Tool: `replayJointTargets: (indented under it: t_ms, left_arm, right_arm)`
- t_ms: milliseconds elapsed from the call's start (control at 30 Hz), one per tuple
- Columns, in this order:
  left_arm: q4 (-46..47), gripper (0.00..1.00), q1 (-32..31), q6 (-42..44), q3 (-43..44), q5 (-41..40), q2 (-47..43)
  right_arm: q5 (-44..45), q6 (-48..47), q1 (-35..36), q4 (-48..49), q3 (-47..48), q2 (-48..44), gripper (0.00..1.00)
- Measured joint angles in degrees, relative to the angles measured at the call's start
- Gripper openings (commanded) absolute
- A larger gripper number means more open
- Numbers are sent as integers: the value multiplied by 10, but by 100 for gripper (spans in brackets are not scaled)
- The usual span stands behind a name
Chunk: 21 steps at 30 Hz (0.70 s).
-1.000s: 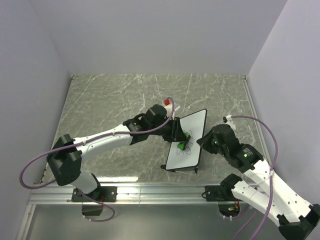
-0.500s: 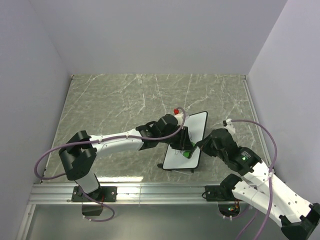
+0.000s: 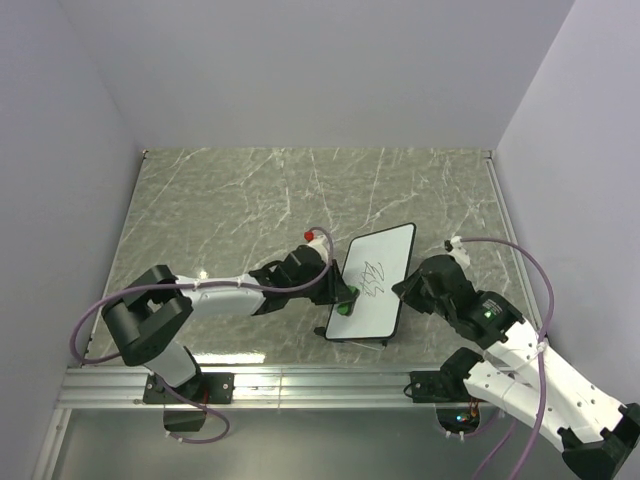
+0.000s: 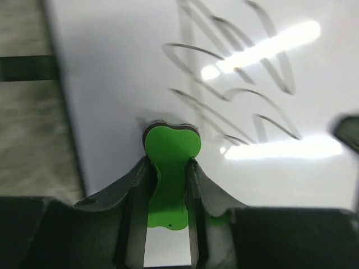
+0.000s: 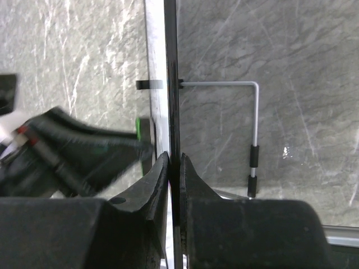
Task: Erase the whiteboard
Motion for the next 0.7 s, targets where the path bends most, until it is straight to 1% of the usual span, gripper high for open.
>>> replayJointTargets:
  t_ms: [200,333,400,467,567,633,700]
  left_arm:
    - [-15,0,39,3,-12,-17,25]
    - [-28,0,43,15,2,-15,33]
    - [-56,0,40,24,20,-16,35]
    - [-94,0,31,35,49,-25,39]
    - [-160,0,9,43,124,-39,54]
    - [-188,0,-10,43,185,-40,67]
    - [-194,0,-31,42,239,-38,79]
  right_arm:
    - [-5,-3,2,-4,15,12,0]
    - [-5,-7,2,-9,22,18,0]
    - [-6,-7,3,-10,25,20,0]
    - [-5,-9,3,-12,26,21,0]
    - [-5,-11,3,-16,29,22,0]
    - [-4,-13,3,-19,30,25,0]
    - [-3,-15,3,-24,33,30,0]
